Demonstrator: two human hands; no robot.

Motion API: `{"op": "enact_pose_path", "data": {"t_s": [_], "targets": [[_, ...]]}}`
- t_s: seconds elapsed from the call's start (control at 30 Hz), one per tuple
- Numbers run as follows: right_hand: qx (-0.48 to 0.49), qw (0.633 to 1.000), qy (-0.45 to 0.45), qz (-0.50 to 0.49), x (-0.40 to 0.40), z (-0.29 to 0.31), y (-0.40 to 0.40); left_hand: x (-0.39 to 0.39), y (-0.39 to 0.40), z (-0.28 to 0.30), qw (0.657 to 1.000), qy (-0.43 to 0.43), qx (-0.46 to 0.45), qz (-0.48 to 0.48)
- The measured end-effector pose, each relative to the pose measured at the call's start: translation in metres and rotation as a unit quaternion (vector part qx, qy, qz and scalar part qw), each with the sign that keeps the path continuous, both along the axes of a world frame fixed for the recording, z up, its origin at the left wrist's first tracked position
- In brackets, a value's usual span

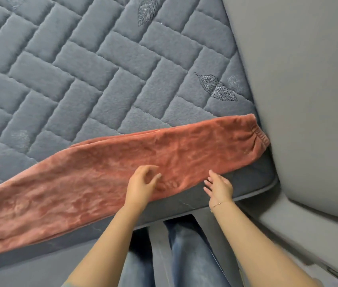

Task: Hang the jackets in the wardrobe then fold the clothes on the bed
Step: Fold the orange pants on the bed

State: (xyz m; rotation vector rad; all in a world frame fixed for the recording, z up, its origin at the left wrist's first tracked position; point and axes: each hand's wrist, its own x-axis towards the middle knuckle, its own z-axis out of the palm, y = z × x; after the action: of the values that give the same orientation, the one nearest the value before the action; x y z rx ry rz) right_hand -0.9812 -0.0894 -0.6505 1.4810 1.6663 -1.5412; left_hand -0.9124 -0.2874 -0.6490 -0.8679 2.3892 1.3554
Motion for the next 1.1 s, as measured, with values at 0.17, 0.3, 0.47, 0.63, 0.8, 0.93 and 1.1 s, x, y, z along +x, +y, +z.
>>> {"op": "enact_pose_path", "data": {"t_s": [0.17, 0.3, 0.47, 0.63, 0.8, 0.93, 1.1], "targets": [[-0.044, 0.966, 0.099, 0.234, 0.031, 0.015, -0.091, -0.015, -0.100, 0.018, 0.981, 0.100, -0.164, 0.021], [0.046, 0.761, 0.279, 0.584, 0.026, 0.010, -0.151, -0.019, -0.180, 0.009, 0.991, -0.037, -0.129, 0.029], [0.224, 0.462, 0.357, 0.780, 0.019, -0.008, -0.196, -0.005, -0.226, 0.006, 0.931, -0.151, -0.180, -0.281], [0.297, 0.341, 0.290, 0.843, 0.028, -0.027, -0.204, 0.015, -0.222, 0.000, 0.805, -0.097, -0.269, -0.520], [0.260, 0.403, 0.244, 0.843, 0.027, -0.036, -0.198, 0.003, -0.255, -0.002, 0.808, -0.108, -0.286, -0.503], [0.282, 0.445, 0.287, 0.800, 0.010, -0.036, -0.204, -0.014, -0.291, -0.006, 0.826, -0.037, -0.346, -0.443], [0.331, 0.514, 0.221, 0.760, -0.026, -0.032, -0.208, -0.021, -0.289, -0.018, 0.877, -0.096, -0.333, -0.332]]}}
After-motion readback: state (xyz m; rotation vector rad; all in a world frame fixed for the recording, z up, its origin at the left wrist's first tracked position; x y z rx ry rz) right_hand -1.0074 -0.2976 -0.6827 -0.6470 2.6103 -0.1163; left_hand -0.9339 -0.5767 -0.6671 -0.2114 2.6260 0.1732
